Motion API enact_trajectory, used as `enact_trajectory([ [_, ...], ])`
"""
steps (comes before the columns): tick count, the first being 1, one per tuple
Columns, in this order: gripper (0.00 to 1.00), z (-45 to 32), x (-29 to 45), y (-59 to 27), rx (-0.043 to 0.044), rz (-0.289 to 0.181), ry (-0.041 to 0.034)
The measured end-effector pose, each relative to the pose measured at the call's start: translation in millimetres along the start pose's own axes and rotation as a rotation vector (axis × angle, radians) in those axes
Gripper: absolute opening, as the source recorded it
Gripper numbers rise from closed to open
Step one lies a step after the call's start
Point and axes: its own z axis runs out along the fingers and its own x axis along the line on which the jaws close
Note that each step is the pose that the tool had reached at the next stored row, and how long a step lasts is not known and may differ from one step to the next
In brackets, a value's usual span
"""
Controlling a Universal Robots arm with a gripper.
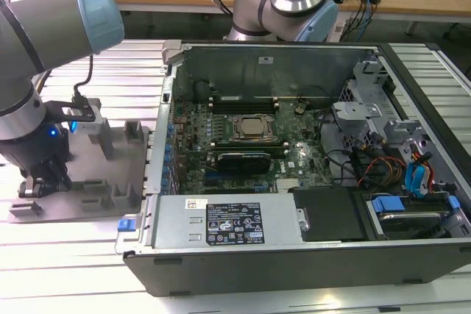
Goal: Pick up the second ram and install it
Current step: 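Pick up the second ram and move it above second insertion slot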
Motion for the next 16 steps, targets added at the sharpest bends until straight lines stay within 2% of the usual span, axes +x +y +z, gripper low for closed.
enact_trajectory([
  [7, 0.11, -0.2, 0.0, 0.0, 0.0001, 0.0, -0.0018],
  [16, 0.11, -15.9, -0.7, 0.8, -0.0001, 0.0, -0.0016],
])
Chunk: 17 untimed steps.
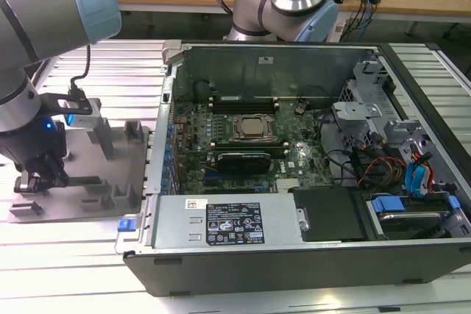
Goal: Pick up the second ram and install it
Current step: 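Pick up the second ram and move it above second insertion slot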
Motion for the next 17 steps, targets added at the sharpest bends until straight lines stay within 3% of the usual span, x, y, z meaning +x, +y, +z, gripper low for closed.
enact_trajectory([
  [2, 0.11, -2.4, -0.1, 0.2, 0.0001, 0.0, -0.0001],
  [7, 0.11, -23.3, -1.0, 1.3, 0.0, 0.0, 0.0],
  [17, 0.11, -42.9, -1.9, 1.9, -0.0001, 0.0, -0.0001],
])
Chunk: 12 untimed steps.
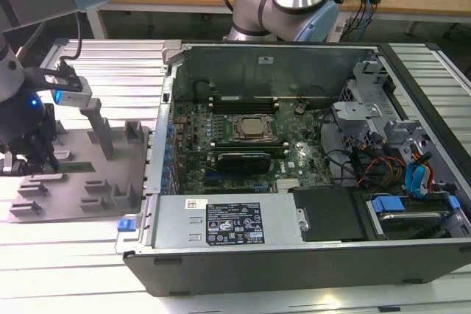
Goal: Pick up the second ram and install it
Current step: 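Pick up the second ram and move it above second insertion slot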
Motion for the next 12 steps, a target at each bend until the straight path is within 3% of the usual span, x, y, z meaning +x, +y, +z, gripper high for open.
enact_trajectory([
  [4, 0.11, -10.1, -0.5, 0.3, -0.0001, 0.0, 0.0],
  [8, 0.11, -27.1, -1.2, 1.0, -0.0004, 0.0, 0.0001],
  [12, 0.11, -38.4, -1.7, 1.5, -0.0006, 0.0, 0.0],
])
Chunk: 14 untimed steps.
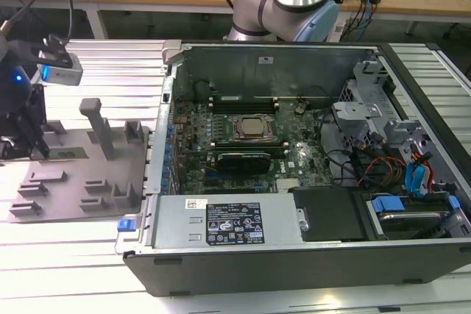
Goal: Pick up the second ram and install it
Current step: 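Pick up the second ram and move it above second insertion slot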
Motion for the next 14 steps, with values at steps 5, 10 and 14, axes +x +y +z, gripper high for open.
enact_trajectory([
  [5, 0.11, -16.0, -0.7, 0.5, -0.0006, 0.0, 0.0001],
  [10, 0.11, -32.4, -1.4, 1.1, -0.0013, 0.0, 0.0],
  [14, 0.11, -43.4, -2.0, 1.5, -0.0018, 0.0, 0.0],
])
